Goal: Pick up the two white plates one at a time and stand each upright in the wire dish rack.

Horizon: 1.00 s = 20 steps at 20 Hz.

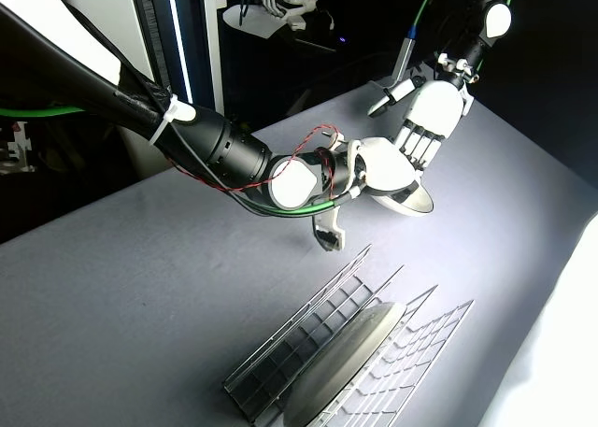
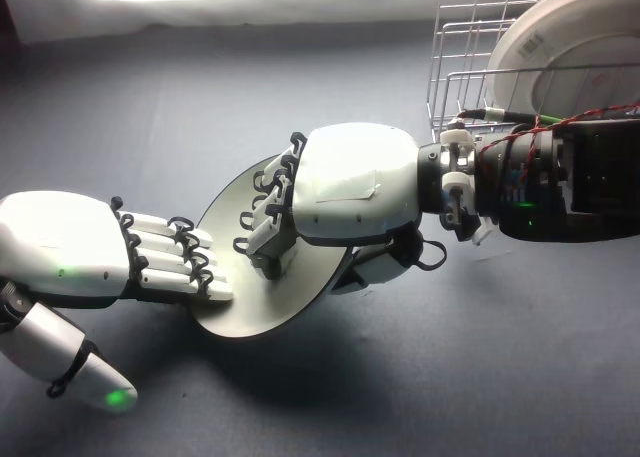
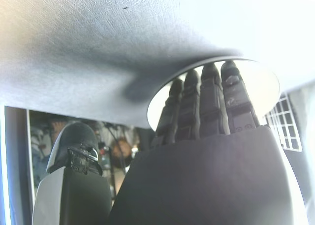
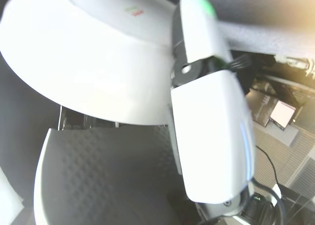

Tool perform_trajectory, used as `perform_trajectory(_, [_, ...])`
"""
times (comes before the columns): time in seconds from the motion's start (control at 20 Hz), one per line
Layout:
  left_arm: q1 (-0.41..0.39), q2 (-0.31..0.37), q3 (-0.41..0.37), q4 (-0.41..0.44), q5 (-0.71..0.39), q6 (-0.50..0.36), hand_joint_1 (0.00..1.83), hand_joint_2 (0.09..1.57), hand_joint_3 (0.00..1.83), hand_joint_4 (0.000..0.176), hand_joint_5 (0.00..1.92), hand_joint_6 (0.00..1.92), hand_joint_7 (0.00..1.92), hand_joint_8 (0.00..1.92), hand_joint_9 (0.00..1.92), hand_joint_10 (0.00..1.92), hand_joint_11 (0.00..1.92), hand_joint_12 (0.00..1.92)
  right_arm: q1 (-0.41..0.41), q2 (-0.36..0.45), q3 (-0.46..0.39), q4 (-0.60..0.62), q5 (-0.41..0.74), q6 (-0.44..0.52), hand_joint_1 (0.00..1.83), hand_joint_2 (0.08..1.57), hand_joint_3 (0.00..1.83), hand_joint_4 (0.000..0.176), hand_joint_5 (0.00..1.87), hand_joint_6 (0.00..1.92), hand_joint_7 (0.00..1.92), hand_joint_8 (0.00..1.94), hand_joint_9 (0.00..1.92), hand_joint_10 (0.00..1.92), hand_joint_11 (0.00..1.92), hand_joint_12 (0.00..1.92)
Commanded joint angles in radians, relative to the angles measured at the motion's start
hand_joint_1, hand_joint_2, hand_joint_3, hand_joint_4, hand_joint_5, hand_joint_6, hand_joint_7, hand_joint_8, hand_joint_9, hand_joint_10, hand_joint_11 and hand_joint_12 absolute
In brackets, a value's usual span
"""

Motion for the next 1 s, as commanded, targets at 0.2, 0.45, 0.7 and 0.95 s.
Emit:
perform_trajectory(0.2, [-0.007,-0.007,0.012,-0.004,-0.028,-0.009,0.0,1.14,0.0,0.0,0.13,0.0,0.09,0.0,0.05,0.0,0.02,0.04,-0.002,0.008,0.003,0.022,0.046,0.006,1.38,1.09,0.0,0.0,0.94,0.98,1.11,0.7,0.97,1.12,0.79,1.08])
perform_trajectory(0.45, [-0.086,0.008,0.028,-0.021,-0.045,-0.021,0.0,1.15,0.0,0.0,0.14,0.0,0.11,0.01,0.06,0.01,0.03,0.05,0.012,0.079,-0.092,0.103,0.103,0.007,1.38,1.08,0.0,0.0,0.97,0.95,1.12,0.72,0.96,1.09,0.79,1.04])
perform_trajectory(0.7, [-0.184,0.034,0.036,-0.021,-0.057,-0.024,0.0,1.14,0.0,0.0,0.15,0.01,0.11,0.01,0.07,0.01,0.03,0.05,0.046,0.188,-0.243,0.161,0.095,0.007,1.38,1.07,0.0,0.0,1.01,0.95,1.13,0.68,0.96,1.05,0.79,1.04])
perform_trajectory(0.95, [-0.235,0.058,0.05,-0.021,-0.069,-0.03,0.0,1.15,0.0,0.0,0.14,0.0,0.11,0.0,0.07,0.0,0.02,0.05,0.113,0.297,-0.381,0.263,0.075,0.01,1.38,1.09,0.0,0.0,0.97,1.05,1.07,0.76,0.94,1.07,0.81,0.98])
